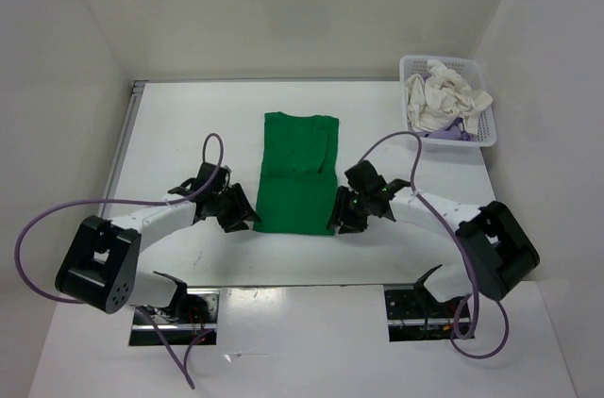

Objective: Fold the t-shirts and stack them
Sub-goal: Grab one side of the 2/3 rectangular tshirt with both arms

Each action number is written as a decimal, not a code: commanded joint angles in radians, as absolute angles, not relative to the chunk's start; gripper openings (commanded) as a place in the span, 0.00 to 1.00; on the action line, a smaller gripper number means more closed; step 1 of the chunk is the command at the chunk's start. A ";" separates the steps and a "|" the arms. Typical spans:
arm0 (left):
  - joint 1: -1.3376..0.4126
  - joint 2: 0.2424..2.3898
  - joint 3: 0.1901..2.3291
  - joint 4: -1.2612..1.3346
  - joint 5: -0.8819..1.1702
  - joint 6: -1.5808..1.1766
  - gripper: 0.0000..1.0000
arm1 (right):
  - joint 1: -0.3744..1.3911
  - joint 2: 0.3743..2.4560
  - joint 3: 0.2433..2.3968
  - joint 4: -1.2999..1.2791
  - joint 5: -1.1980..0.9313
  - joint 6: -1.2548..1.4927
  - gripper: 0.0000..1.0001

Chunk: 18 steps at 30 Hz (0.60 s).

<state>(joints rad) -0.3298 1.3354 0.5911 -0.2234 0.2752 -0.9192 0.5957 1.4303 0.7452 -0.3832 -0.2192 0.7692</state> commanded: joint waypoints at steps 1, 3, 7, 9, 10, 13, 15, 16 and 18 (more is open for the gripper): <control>-0.327 1.379 0.581 -0.196 0.324 -0.891 0.53 | 0.589 1.359 0.646 -0.284 -0.258 0.867 0.49; -0.327 1.399 0.581 -0.183 0.324 -0.881 0.53 | 0.589 1.347 0.611 -0.262 -0.267 0.887 0.50; -0.327 1.445 0.572 -0.173 0.334 -0.881 0.52 | 0.589 1.399 0.611 -0.236 -0.267 0.876 0.50; -0.327 1.457 0.572 -0.173 0.334 -0.870 0.51 | 0.589 1.429 0.620 -0.210 -0.267 0.876 0.48; -0.327 1.468 0.572 -0.164 0.334 -0.870 0.50 | 0.589 1.439 0.620 -0.210 -0.267 0.876 0.46; -0.327 1.477 0.572 -0.164 0.334 -0.870 0.46 | 0.589 1.463 0.629 -0.198 -0.267 0.867 0.39; -0.327 1.477 0.572 -0.164 0.334 -0.870 0.38 | 0.589 1.463 0.629 -0.198 -0.267 0.867 0.31; -0.327 1.467 0.572 -0.164 0.324 -0.870 0.36 | 0.589 1.463 0.629 -0.189 -0.267 0.867 0.29; -0.327 1.466 0.572 -0.164 0.324 -0.870 0.29 | 0.589 1.463 0.629 -0.180 -0.258 0.876 0.23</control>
<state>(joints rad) -0.3286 1.4517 0.5865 -0.1532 0.3630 -0.9073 0.5949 1.4567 0.6117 -0.2340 -0.2771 0.8707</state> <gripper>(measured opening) 0.315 0.253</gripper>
